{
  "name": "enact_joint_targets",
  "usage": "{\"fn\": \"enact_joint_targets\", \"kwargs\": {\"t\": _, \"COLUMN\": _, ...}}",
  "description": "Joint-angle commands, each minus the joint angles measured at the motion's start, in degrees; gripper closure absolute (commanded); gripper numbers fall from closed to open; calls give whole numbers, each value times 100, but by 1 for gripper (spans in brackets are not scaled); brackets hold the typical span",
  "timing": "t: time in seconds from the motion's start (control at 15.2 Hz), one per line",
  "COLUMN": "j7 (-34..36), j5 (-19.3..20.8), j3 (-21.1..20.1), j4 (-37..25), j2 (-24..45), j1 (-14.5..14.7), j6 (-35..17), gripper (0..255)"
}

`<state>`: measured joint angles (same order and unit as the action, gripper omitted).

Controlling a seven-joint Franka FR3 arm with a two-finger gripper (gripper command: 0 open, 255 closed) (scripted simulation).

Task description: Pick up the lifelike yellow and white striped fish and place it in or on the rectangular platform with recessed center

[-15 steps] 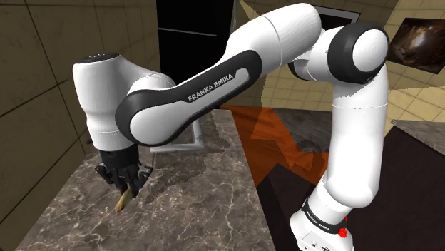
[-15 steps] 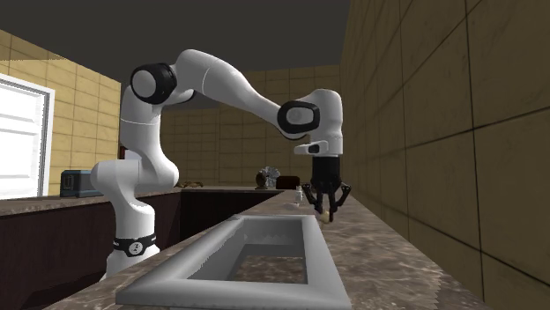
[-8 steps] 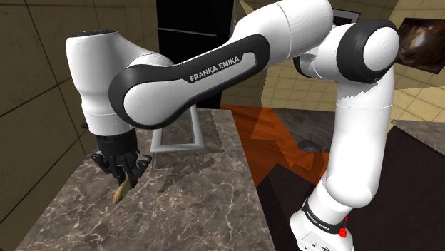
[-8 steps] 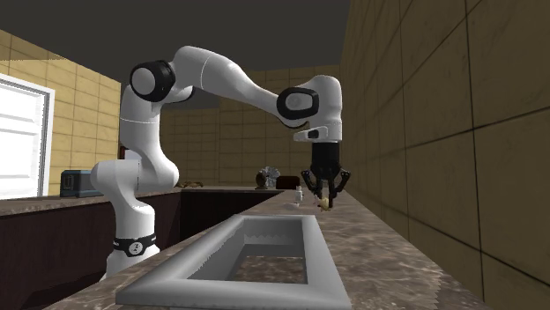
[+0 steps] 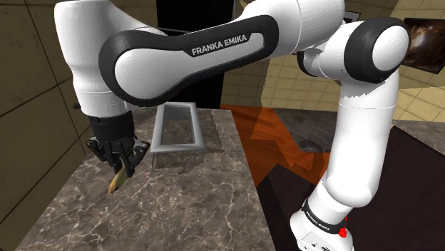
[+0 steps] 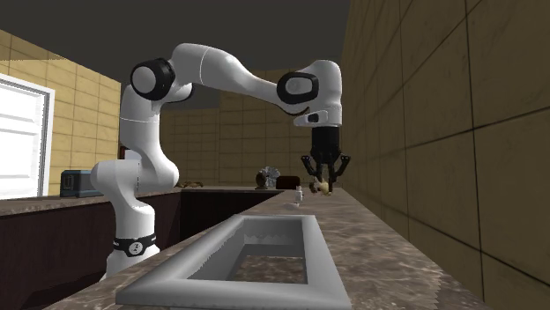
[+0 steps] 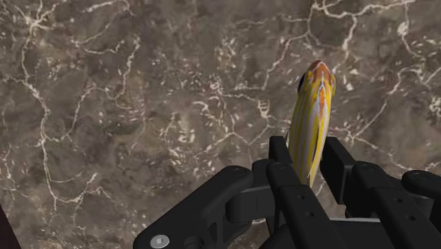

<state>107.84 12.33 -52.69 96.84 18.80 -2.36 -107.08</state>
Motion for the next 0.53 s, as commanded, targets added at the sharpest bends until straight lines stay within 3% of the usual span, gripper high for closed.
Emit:
{"fn": "enact_joint_targets", "kwargs": {"t": 0.0, "j7": -25, "j5": -40, "j3": -20, "j4": -107, "j2": -42, "j1": -11, "j6": 135, "gripper": 255}}
{"fn": "enact_joint_targets", "kwargs": {"t": 0.46, "j7": -59, "j5": -107, "j3": -61, "j4": -590, "j2": -103, "j1": 23, "j6": 650, "gripper": 255}}
